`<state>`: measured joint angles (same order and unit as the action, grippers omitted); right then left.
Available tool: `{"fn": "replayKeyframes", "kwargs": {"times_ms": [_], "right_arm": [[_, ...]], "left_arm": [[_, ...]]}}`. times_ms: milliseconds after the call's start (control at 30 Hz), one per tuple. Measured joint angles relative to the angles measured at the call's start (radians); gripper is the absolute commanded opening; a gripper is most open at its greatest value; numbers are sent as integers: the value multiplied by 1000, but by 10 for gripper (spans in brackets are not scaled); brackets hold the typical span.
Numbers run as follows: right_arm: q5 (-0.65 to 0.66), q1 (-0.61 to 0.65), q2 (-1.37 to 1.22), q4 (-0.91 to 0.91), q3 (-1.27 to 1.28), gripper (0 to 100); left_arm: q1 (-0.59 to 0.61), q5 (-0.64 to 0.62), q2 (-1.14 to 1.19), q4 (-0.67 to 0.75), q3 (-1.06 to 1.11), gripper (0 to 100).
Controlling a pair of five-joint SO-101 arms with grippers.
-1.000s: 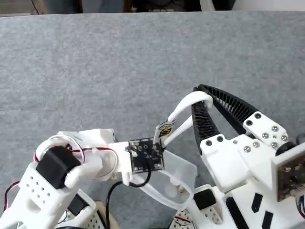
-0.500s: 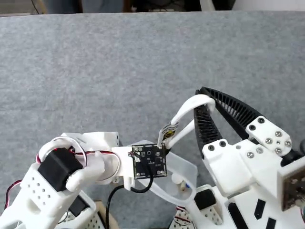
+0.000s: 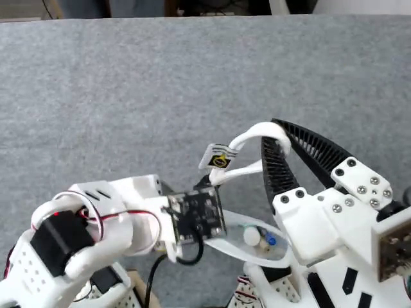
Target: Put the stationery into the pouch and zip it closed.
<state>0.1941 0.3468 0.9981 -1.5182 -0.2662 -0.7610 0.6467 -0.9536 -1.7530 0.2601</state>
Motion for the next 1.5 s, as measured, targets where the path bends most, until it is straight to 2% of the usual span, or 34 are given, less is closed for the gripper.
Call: {"fn": "replayKeyframes", "kwargs": {"times_ms": [200,733,1033,1500], "right_arm": [[0,0,0,0,0,12],[0,0,0,0,60,12],[0,0,0,0,60,12],[0,0,0,0,60,12]], "left_arm": [[-71,-3,0,0,-8,177],[-80,-52,0,0,-84,178],[-203,-123,0,0,-100,178],[-207,-180,0,34,-81,178]]}}
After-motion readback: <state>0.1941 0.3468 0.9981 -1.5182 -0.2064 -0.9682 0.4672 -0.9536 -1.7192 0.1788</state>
